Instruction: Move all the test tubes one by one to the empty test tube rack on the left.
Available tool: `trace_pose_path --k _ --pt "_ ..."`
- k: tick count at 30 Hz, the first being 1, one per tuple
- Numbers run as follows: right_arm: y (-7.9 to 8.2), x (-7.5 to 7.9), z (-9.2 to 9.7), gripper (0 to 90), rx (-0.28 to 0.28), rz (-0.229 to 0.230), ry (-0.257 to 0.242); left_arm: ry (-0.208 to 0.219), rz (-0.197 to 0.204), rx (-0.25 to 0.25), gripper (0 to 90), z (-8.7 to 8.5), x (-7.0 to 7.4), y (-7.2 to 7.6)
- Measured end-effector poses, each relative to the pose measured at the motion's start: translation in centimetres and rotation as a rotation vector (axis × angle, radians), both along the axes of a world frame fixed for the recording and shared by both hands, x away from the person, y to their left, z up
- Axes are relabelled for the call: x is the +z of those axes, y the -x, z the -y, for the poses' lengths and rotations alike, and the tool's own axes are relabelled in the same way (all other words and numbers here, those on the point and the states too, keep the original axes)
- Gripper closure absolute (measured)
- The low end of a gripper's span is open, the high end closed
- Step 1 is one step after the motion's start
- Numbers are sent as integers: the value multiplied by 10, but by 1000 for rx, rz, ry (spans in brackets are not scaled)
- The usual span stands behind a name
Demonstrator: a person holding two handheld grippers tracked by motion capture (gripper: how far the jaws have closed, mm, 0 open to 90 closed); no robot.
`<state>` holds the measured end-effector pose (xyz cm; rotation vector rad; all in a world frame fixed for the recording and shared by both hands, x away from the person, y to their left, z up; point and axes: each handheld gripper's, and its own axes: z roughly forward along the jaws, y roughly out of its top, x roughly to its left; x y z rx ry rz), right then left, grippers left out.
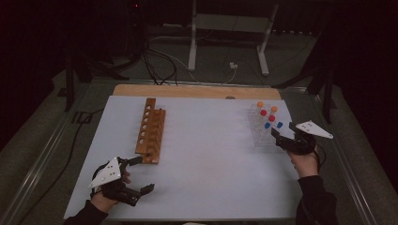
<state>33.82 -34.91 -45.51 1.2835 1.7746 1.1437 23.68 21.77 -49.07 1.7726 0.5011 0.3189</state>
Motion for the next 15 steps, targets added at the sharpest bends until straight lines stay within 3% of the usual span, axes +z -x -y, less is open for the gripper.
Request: trace_pose_path --k 7,8,15 --pt "-6 -10 -2 356 -25 -58 20 -1 -1 -1 5 0 0 0" --pt "-7 -11 -2 419 -29 -70 21 -1 0 -2 5 0 0 0" --pt "-11 -15 1 577 -76 -93 24 -6 1 -3 5 0 0 0"
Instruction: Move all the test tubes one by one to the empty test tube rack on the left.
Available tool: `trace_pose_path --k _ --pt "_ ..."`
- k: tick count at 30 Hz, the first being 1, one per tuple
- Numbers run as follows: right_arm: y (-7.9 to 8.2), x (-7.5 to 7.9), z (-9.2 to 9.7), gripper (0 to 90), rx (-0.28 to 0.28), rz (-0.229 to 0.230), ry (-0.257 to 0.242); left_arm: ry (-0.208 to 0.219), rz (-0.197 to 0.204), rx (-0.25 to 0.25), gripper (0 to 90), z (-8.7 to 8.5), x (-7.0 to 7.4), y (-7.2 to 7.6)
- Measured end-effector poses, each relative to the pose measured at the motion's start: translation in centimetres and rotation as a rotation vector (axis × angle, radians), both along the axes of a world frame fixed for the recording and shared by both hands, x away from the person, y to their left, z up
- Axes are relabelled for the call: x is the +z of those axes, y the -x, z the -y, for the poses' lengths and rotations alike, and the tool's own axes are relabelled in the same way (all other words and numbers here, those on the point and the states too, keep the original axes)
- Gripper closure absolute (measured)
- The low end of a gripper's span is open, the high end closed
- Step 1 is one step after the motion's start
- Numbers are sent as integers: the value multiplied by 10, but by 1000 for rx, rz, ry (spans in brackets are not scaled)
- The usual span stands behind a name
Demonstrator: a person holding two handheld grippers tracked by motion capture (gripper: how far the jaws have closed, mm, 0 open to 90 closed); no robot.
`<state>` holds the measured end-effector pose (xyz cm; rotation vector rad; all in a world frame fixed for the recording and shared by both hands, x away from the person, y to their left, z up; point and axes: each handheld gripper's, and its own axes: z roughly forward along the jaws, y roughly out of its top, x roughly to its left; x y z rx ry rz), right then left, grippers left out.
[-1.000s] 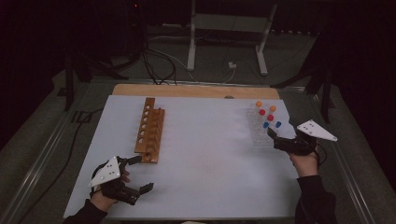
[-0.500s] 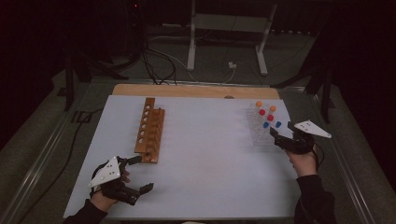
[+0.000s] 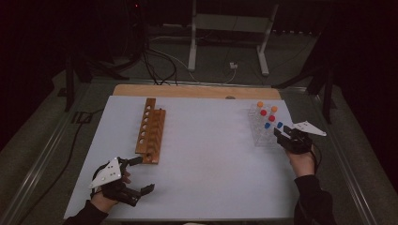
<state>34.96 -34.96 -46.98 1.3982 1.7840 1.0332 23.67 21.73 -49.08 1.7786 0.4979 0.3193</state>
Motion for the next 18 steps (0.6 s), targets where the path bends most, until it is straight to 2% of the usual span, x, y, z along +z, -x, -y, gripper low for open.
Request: trace_pose_path --k 13,18 --pt "-8 -7 -5 748 11 -36 2 0 -1 0 6 0 0 0" --pt "-8 -7 -6 765 11 -36 7 0 -2 -1 5 0 0 0"
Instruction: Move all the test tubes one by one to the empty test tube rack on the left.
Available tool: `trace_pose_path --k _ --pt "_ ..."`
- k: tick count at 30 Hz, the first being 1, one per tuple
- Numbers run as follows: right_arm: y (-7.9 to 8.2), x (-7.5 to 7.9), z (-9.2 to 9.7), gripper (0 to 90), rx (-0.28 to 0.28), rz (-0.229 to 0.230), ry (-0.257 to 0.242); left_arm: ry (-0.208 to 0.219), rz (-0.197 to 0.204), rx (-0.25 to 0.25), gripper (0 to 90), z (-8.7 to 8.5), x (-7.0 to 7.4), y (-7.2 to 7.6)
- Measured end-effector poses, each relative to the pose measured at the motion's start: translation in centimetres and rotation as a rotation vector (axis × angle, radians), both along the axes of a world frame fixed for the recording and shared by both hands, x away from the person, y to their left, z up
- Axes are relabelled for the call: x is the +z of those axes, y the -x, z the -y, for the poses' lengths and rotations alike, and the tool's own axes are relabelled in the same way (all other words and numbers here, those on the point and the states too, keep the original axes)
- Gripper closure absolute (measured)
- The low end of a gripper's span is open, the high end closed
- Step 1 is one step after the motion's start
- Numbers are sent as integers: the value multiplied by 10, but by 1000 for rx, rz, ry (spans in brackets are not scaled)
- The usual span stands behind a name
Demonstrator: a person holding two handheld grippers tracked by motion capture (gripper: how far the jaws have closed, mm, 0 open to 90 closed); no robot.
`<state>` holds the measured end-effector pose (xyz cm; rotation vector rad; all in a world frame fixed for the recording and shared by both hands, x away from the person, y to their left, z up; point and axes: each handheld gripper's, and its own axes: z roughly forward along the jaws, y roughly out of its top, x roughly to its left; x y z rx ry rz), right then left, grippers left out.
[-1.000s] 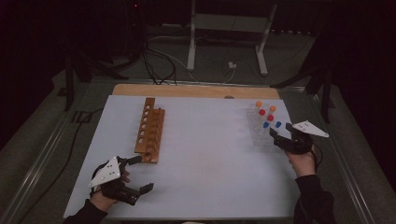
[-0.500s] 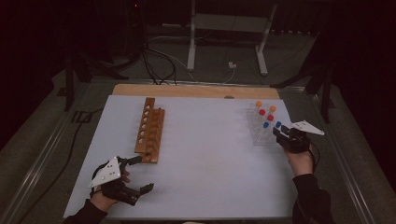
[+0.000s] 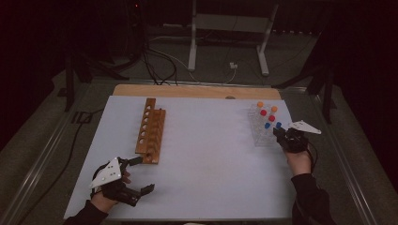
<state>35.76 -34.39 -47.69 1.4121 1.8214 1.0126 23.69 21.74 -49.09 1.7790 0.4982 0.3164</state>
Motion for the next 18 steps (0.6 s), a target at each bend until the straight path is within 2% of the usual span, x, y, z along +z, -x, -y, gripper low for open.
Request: trace_pose_path --k 6,18 --pt "2 3 0 769 2 17 7 0 0 1 5 0 0 0" --pt "11 22 1 770 7 85 9 -1 1 -1 6 0 0 0"
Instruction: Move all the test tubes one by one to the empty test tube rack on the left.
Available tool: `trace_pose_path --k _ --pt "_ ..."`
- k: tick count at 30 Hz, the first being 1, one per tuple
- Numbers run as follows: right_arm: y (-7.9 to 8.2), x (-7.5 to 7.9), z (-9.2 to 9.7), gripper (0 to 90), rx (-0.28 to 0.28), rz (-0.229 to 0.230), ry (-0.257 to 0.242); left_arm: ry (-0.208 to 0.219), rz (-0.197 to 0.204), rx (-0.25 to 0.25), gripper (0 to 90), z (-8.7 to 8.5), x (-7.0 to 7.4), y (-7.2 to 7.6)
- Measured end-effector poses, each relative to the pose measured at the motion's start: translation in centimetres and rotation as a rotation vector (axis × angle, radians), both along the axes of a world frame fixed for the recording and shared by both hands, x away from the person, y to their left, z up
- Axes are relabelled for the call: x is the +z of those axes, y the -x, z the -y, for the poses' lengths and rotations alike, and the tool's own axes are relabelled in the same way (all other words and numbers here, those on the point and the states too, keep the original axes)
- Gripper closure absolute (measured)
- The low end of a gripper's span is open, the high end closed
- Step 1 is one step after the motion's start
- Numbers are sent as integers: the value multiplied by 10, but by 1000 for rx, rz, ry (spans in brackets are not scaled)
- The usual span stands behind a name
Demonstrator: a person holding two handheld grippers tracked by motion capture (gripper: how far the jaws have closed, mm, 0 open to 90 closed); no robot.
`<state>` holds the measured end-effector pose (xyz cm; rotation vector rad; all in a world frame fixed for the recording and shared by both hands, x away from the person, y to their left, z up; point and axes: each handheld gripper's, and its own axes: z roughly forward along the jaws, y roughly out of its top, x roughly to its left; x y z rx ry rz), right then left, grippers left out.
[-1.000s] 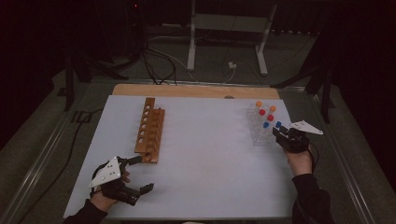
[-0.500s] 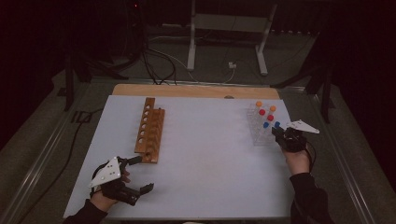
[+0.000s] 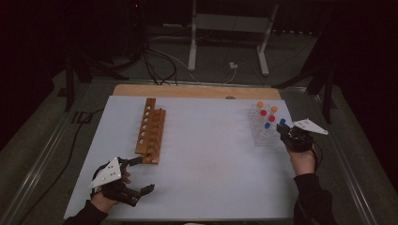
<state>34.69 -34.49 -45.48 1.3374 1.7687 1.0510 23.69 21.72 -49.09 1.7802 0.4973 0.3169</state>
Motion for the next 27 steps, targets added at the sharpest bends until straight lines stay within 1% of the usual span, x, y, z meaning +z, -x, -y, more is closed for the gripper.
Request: trace_pose_path --k 2,9,12,17,20,23,25,27 --pt "3 5 -2 770 2 20 15 -1 0 -1 6 0 0 0" --pt "13 22 -4 769 11 73 20 -5 0 3 5 0 0 0" --pt "17 27 -7 770 23 81 23 -5 2 2 6 0 0 0" --pt "22 32 -13 770 46 83 28 -5 0 1 6 0 0 0" --pt "28 36 -21 770 75 88 26 -10 1 0 5 1 0 0" --pt "30 36 -29 770 108 85 11 -11 1 0 6 1 0 1" --pt "31 35 -35 770 132 82 11 -11 1 -2 5 1 0 1" --pt "32 34 -42 770 157 75 10 1 -9 -11 5 3 0 0"
